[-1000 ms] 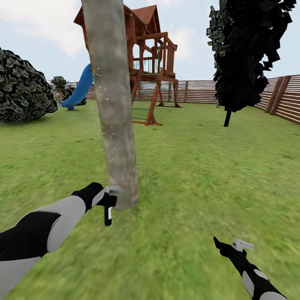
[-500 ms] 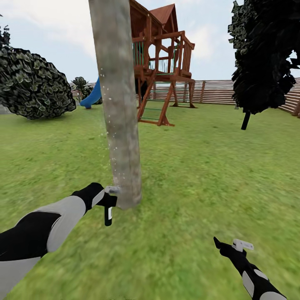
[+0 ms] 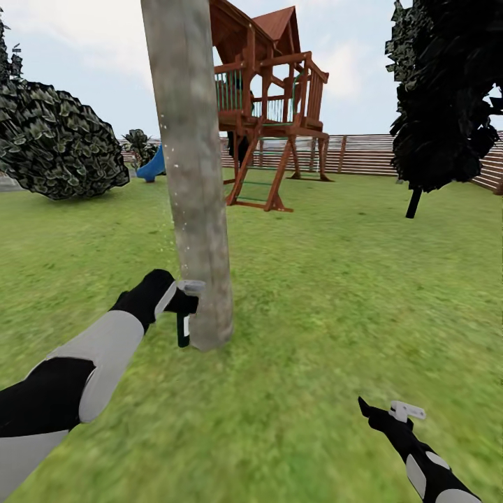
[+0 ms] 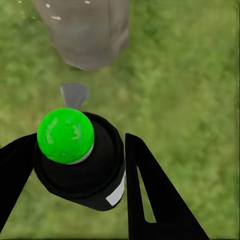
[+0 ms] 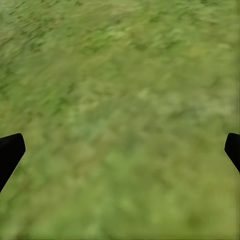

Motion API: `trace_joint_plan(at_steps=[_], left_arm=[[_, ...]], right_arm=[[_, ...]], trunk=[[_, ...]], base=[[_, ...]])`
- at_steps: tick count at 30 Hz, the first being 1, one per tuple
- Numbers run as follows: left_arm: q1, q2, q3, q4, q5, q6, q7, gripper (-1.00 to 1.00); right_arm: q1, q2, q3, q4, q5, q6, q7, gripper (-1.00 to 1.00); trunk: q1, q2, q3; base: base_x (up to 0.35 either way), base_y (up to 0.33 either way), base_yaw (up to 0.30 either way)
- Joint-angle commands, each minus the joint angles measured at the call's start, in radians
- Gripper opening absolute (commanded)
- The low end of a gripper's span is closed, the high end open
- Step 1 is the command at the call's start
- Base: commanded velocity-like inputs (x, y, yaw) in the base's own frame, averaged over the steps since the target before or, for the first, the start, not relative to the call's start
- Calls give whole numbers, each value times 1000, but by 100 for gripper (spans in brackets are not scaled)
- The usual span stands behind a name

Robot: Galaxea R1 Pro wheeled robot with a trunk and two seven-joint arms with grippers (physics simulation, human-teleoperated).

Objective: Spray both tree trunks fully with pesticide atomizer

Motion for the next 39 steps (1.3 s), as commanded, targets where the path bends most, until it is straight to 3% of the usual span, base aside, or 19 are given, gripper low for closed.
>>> trace_joint_plan(at_steps=[1, 5, 19, 22, 30, 33, 39], left_arm=[[-2, 0, 0, -57, -2, 48, 0, -100], [-25, 2, 0, -94, -4, 81, 1, -100], [-246, 1, 0, -91, -1, 87, 2, -100], [-304, -11, 0, -90, 0, 88, 2, -100], [-469, -36, 0, -79, 0, 89, 2, -100], [-585, -36, 1, 0, 0, 91, 2, -100], [-754, -36, 0, 110, 0, 92, 2, -100]], right_arm=[[0, 0, 0, 0, 0, 0, 0, 100], [0, 0, 0, 0, 0, 0, 1, 100], [0, -1, 0, 1, 0, 0, 0, 100], [0, -1, 0, 1, 0, 0, 1, 100], [0, -1, 0, 1, 0, 0, 0, 100], [0, -1, 0, 1, 0, 0, 0, 100], [0, -1, 0, 1, 0, 0, 0, 100]], trunk=[[0, 0, 0], [0, 0, 0], [0, 0, 0], [0, 0, 0], [0, 0, 0], [0, 0, 0], [0, 0, 0]], base=[[0, 0, -5], [0, 0, -1], [0, 0, 0], [0, 0, 0], [0, 0, 0], [0, 0, 0], [0, 0, 0]])
